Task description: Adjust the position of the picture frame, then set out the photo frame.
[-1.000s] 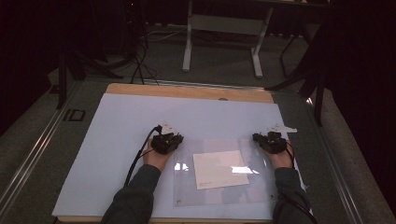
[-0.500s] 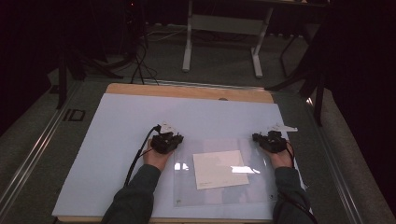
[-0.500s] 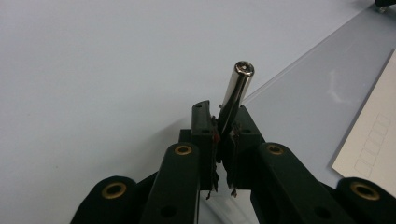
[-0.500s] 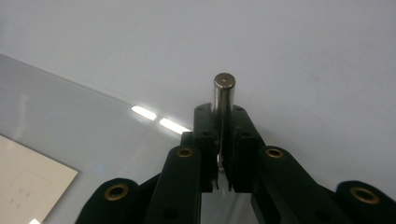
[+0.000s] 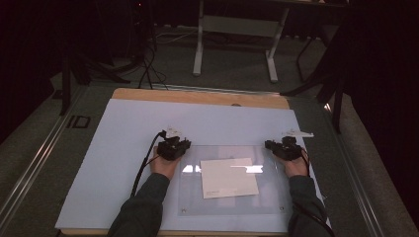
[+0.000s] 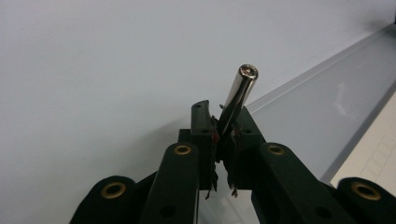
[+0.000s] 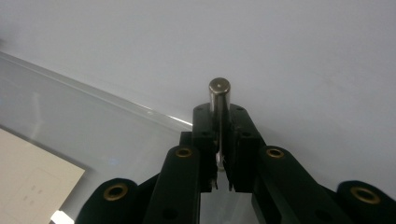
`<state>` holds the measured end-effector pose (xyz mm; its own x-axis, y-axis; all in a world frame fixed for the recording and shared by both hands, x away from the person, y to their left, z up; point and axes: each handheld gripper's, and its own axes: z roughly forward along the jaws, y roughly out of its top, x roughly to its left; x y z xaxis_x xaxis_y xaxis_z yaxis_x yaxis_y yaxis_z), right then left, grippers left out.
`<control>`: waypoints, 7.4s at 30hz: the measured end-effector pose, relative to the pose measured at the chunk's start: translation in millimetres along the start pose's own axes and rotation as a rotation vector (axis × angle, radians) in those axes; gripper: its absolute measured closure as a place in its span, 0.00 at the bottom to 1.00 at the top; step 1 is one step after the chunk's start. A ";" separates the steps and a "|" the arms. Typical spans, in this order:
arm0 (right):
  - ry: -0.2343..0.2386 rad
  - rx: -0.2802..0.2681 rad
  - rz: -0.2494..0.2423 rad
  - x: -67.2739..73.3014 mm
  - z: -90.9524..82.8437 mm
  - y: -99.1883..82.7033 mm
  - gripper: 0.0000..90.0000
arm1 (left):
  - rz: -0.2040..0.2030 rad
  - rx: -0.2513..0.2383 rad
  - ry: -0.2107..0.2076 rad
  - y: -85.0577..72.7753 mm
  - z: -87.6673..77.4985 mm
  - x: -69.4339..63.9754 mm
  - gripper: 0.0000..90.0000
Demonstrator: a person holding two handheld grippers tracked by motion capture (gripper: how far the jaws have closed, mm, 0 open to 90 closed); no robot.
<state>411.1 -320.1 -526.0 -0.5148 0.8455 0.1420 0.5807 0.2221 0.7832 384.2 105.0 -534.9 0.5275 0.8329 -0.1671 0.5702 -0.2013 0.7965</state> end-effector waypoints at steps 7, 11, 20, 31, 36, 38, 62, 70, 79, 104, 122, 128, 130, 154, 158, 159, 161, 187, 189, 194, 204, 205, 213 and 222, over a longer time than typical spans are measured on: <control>0.025 0.018 -0.005 19.1 12.2 14.8 0.92 | -0.036 0.008 0.046 4.1 -10.7 23.7 0.93; 0.036 0.034 -0.005 31.4 21.5 25.3 0.92 | -0.059 0.015 0.068 7.6 -14.9 40.4 0.93; 0.064 0.050 -0.018 50.8 40.3 41.5 0.91 | -0.103 0.041 0.116 14.4 -19.0 67.2 0.93; 0.067 0.068 0.018 50.4 58.0 36.8 0.91 | -0.115 0.079 0.138 11.3 -16.1 70.4 0.92; 0.067 0.070 0.019 49.5 59.2 35.1 0.91 | -0.109 0.082 0.140 10.8 -16.2 69.1 0.92; 0.067 0.063 0.020 49.5 59.3 34.2 0.91 | -0.111 0.078 0.140 10.2 -16.2 68.9 0.92; 0.099 0.042 0.031 45.9 61.1 30.4 0.89 | -0.151 0.047 0.097 4.8 -18.2 72.9 0.90; 0.106 0.038 0.036 45.1 61.3 29.4 0.89 | -0.146 -0.018 0.058 2.2 -30.7 77.2 0.78; 0.105 0.035 0.036 45.2 61.3 28.7 0.89 | -0.062 -0.109 0.040 3.8 -44.4 73.7 0.83; 0.038 -0.064 -0.105 56.8 39.8 31.6 0.83 | -0.042 -0.105 0.072 2.0 -40.1 72.5 0.92; 0.059 -0.103 -0.068 51.6 40.2 27.5 0.93 | -0.031 -0.111 0.055 0.5 -40.8 74.4 0.91; 0.070 -0.079 -0.050 50.8 40.2 30.3 0.93 | -0.016 -0.114 0.051 0.1 -39.8 75.6 0.92; 0.075 -0.065 -0.044 49.9 40.3 32.2 0.93 | -0.013 -0.109 0.047 0.7 -39.8 76.4 0.93; 0.158 0.093 0.111 33.4 50.3 56.8 0.92 | -0.085 -0.018 -0.025 18.6 -27.4 93.4 0.95; 0.161 0.117 0.138 31.2 52.8 61.4 0.92 | -0.114 -0.016 -0.033 20.3 -24.4 96.4 0.95; 0.163 0.120 0.150 30.4 53.5 62.1 0.92 | -0.126 -0.019 -0.037 20.6 -23.3 97.4 0.95; 0.171 0.119 0.171 28.1 55.0 62.7 0.92 | -0.142 -0.019 -0.036 21.7 -21.3 98.5 0.95; 0.117 0.051 0.113 27.4 47.2 60.1 0.85 | -0.302 -0.037 -0.025 24.5 -5.2 105.9 0.95; 0.117 0.035 0.086 29.1 42.1 56.8 0.84 | -0.302 -0.036 -0.024 24.7 -5.2 105.6 0.95; 0.090 0.016 0.019 34.4 32.4 49.8 0.83 | -0.306 -0.036 -0.027 24.5 -5.1 106.1 0.95; 0.068 0.002 -0.061 42.3 20.7 42.4 0.82 | -0.312 -0.036 -0.026 24.4 -5.0 106.1 0.95; 0.063 0.003 -0.067 43.1 19.9 41.5 0.82 | -0.313 -0.035 -0.025 24.6 -5.0 105.9 0.95; 0.057 -0.008 -0.099 46.3 11.5 33.5 0.82 | -0.318 -0.034 -0.028 24.6 -4.8 106.3 0.95; 0.053 -0.035 -0.093 45.7 3.7 24.0 0.82 | -0.323 -0.033 -0.027 24.9 -4.6 106.4 0.95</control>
<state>403.8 -274.4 -502.9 -0.5985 0.7950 0.0984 0.5067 0.2806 0.8152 451.7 191.0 -530.2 0.3395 0.8370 -0.4290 0.6902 0.0881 0.7182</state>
